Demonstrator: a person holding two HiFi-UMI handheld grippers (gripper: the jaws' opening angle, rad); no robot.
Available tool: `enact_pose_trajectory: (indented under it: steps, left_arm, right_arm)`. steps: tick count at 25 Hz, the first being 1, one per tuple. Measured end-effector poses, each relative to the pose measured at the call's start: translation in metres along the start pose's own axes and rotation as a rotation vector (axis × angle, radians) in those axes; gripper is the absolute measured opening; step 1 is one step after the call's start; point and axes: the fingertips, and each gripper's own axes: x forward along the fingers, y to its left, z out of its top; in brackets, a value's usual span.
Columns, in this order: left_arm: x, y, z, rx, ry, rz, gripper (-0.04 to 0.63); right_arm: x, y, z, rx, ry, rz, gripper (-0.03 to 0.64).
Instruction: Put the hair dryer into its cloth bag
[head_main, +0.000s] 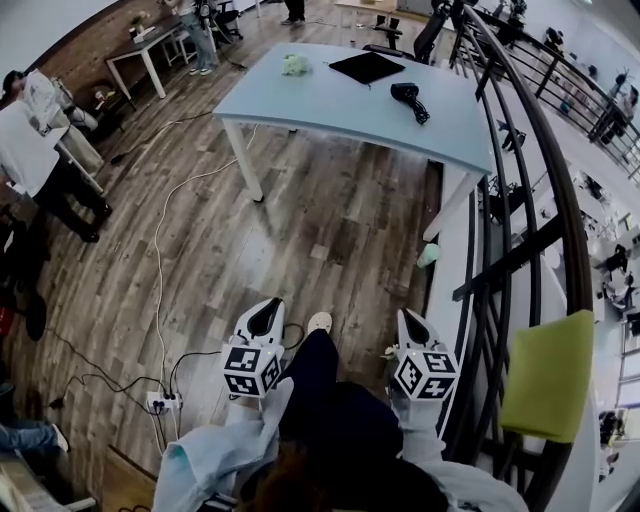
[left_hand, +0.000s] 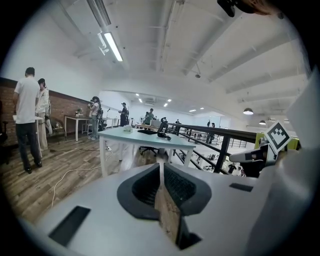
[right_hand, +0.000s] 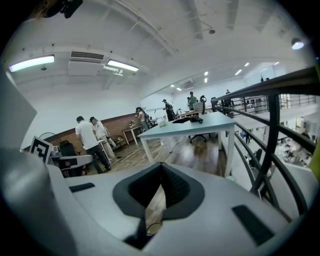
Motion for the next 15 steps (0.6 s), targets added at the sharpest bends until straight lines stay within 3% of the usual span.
enact_pose_trajectory:
  steps: [15]
  left_arm:
    - [0.089, 0.036, 0.034, 0.007, -0.012, 0.014, 0.04]
  right_arm:
    - [0.083, -0.024, 0.051, -0.013, 0.005, -0.003, 0.006]
